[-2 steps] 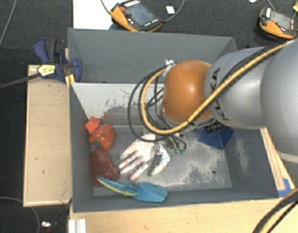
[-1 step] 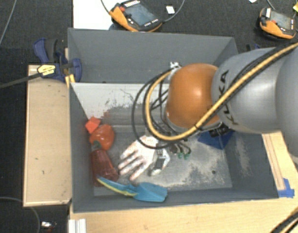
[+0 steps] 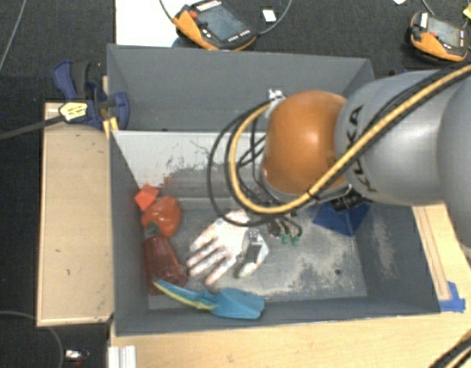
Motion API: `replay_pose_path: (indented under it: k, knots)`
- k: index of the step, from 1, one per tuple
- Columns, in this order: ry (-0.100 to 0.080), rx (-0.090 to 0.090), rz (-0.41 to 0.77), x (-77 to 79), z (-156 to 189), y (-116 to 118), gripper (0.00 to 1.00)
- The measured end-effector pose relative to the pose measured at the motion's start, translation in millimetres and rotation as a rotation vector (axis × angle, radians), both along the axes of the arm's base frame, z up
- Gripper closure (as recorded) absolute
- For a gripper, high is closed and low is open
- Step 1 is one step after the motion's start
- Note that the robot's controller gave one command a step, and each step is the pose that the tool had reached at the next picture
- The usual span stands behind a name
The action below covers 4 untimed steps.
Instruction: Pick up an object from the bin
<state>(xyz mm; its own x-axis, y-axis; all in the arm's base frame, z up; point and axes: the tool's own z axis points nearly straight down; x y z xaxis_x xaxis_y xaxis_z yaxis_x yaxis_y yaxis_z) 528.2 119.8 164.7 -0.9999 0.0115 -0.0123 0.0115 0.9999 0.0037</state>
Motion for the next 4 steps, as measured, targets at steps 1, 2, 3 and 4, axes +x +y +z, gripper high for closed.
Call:
replay_pose_path:
  k: [1,2,3,4]
  knots:
    - [-0.009,-0.004,0.395,0.4,35.7,0.5,0.0]
    - [-0.015,0.004,0.003,12.4,-22.6,1.6,0.0]
    - [-0.02,-0.003,0.301,38.6,-31.7,19.4,0.0]
    - [-0.018,0.003,0.074,29.5,21.9,8.1,0.0]
